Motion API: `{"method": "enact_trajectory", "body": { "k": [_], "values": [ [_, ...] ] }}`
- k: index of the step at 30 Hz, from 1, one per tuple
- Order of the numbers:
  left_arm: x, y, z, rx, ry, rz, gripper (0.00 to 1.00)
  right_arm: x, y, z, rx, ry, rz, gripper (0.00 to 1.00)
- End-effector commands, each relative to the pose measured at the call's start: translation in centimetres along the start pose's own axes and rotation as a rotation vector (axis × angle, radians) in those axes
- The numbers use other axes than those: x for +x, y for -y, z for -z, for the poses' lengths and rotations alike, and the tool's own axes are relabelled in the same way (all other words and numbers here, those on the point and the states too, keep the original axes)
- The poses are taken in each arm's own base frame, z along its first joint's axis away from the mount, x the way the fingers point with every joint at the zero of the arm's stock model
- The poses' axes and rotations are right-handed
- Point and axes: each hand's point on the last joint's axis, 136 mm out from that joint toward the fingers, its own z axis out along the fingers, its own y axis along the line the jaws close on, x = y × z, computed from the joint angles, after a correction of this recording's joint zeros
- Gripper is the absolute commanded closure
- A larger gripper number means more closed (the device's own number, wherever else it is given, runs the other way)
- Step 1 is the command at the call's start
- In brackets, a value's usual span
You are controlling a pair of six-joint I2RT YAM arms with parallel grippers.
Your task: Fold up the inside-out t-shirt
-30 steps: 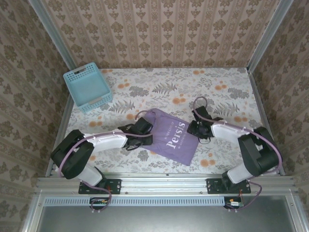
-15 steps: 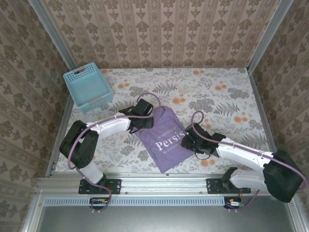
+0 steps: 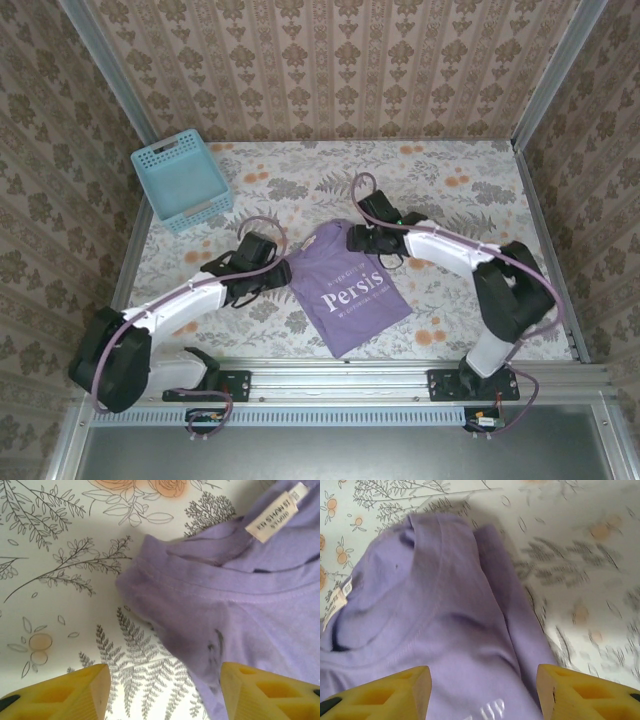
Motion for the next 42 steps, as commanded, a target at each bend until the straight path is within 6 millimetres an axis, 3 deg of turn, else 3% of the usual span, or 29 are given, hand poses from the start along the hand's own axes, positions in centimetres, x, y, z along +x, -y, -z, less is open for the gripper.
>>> {"method": "enact_trajectory", "body": {
  "k": [1,7,12,18,23,27,29,32,42],
  "values": [
    [-2.6,2.5,-0.7,0.134,0.044,0.056,0.40,-1.2,-1.4,-1.8,-0.048,-0.039,0.113,0.41],
    [-4.4,4.2,-3.3,0.176,-0.001,0.034,0.44,-2.0,-1.8,-4.8,-0.027,-0.070,0.131,0.40],
    [-4.8,5.5,-4.5,0.209,-0.019,0.028,0.53,-2.2,-2.9,-5.8,-0.080,-0.090,0.132,0.41],
    [-5.4,6.9,-5.1,0.255,-0.038,0.000,0.71,-2.3,-3.6,-6.0,-0.110,-0.099,0.127,0.56],
    [-5.9,7.7,-4.0,0.272,-0.033,-0.008,0.85,-2.6,-3.1,-5.4,-0.094,-0.083,0.116,0.64],
    [-4.9,4.7,-0.5,0.028,0.027,-0.026,0.61,-2.8,-2.5,-5.2,-0.081,-0.073,0.097,0.63],
    [-3.8,3.4,0.1,-0.010,0.021,0.026,0.58,-2.7,-2.5,-5.2,-0.084,-0.075,0.101,0.63],
    [-2.8,1.9,-0.5,-0.015,0.011,0.089,0.52,-2.7,-2.5,-5.6,-0.081,-0.079,0.102,0.63],
    [-3.6,2.7,-3.6,0.104,-0.038,0.144,0.48,-2.3,-2.6,-6.7,-0.084,-0.101,0.101,0.64]
  ]
}}
